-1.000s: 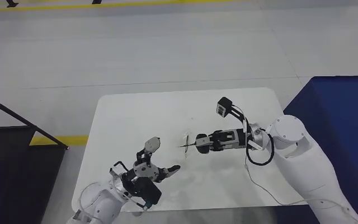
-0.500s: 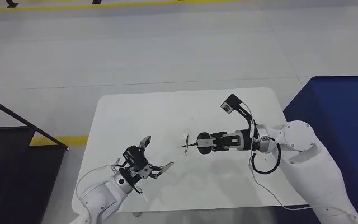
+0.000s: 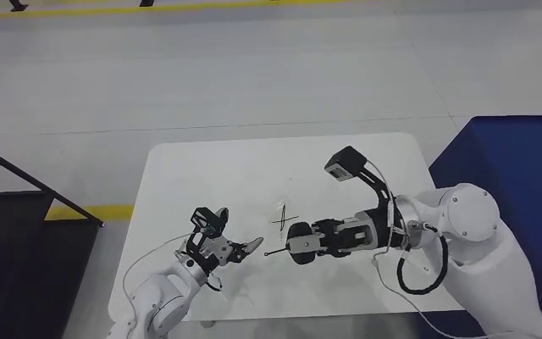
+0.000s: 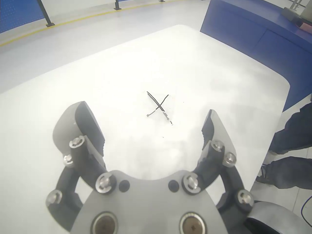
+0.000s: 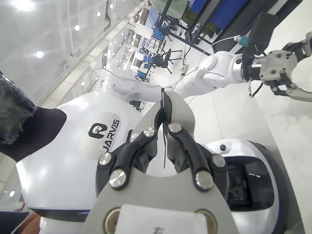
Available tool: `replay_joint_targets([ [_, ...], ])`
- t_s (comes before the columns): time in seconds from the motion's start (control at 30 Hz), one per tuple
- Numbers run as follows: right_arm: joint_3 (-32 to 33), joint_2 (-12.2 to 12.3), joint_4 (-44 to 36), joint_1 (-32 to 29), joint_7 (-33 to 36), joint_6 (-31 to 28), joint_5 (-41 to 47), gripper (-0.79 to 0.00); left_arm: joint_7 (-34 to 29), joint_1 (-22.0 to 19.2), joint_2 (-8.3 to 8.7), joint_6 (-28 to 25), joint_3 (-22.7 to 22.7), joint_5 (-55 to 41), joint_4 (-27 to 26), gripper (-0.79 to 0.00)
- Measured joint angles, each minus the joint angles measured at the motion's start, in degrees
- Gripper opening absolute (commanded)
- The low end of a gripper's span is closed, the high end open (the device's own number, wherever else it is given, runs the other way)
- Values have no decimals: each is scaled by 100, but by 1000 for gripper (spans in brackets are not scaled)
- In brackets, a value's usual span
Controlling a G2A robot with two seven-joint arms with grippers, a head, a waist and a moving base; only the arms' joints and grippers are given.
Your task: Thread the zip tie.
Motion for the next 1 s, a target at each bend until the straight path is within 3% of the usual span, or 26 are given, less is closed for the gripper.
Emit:
replay_joint_targets([
  [0.1,-73,-48,-344,107,223,-93,882,-785,0,0,0,0,0,0,0,0],
  [0.27,218,-109,-989,651,-401,-137,1615,-785,0,0,0,0,0,0,0,0],
  [0.47,407,-152,-1169,1066,-1118,-92,1778,-785,0,0,0,0,0,0,0,0],
  [0.73,438,-151,-1202,1028,-1202,-158,1660,-785,0,0,0,0,0,0,0,0],
  [1.0,1271,-164,-1558,823,-1998,-1944,104,-785,0,0,0,0,0,0,0,0],
])
